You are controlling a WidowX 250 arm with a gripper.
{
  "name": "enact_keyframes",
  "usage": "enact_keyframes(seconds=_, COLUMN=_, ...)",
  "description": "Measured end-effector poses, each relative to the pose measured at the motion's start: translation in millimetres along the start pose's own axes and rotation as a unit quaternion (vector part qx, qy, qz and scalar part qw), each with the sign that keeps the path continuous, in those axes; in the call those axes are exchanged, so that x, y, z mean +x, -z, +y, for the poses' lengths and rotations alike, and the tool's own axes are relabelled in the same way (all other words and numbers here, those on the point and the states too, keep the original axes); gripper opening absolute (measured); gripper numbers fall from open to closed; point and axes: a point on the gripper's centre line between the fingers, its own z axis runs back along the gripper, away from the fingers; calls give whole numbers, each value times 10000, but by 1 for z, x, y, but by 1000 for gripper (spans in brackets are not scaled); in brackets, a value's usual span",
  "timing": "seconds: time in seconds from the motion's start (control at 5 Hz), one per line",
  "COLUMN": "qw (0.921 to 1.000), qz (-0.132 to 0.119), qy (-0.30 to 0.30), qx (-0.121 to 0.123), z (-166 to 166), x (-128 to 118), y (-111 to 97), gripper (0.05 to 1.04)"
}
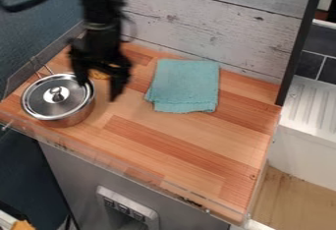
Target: Move the silver lid to the bottom right corner of the table
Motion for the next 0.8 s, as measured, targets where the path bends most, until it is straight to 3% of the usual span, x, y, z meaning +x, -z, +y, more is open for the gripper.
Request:
enact_keyframes(seconds=0.4, qw=9992, qz=-27, qy=-405, qx=50, z=39, x=-21, y=4, gripper=999)
enact_keyframes(seconds=0.8, qw=9985, qz=38, qy=-535, qx=-79, z=45, x=-8, y=20, gripper=955)
